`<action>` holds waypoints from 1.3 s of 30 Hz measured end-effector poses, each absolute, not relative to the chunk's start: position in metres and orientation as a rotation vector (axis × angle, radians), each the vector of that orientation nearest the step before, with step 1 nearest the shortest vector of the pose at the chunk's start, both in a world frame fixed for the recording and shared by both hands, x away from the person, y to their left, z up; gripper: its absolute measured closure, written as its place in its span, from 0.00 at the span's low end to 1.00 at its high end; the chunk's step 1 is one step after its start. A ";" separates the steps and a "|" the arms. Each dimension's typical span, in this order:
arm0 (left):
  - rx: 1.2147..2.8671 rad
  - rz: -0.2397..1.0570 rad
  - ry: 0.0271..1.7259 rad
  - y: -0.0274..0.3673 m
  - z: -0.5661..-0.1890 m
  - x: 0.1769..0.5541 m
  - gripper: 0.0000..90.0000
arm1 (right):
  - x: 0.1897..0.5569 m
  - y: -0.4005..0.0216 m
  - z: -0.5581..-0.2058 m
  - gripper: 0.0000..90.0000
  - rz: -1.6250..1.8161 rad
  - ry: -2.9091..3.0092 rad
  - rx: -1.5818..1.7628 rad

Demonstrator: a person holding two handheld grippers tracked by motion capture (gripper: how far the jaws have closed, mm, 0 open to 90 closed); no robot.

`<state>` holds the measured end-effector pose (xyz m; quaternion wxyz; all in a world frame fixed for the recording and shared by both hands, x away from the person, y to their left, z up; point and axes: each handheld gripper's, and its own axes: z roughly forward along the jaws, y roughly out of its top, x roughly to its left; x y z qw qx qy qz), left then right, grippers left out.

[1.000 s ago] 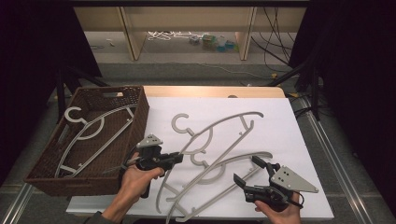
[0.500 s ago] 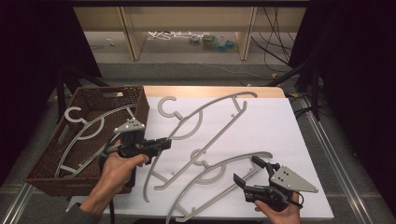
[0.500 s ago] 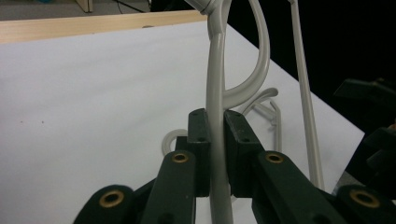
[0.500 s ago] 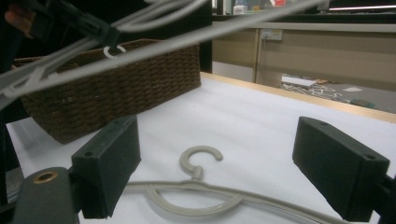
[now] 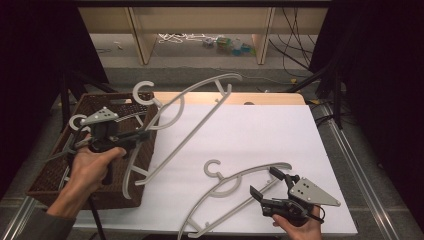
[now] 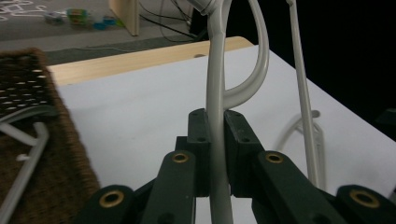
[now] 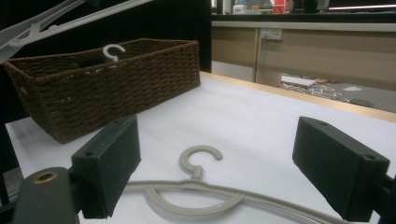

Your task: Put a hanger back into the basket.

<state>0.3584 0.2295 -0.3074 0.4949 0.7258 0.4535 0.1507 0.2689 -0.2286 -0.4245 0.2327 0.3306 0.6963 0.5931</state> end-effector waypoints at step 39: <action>1.698 0.722 1.387 0.386 -0.331 0.383 0.91 | 0.270 -0.228 -0.426 0.18 1.615 1.933 0.910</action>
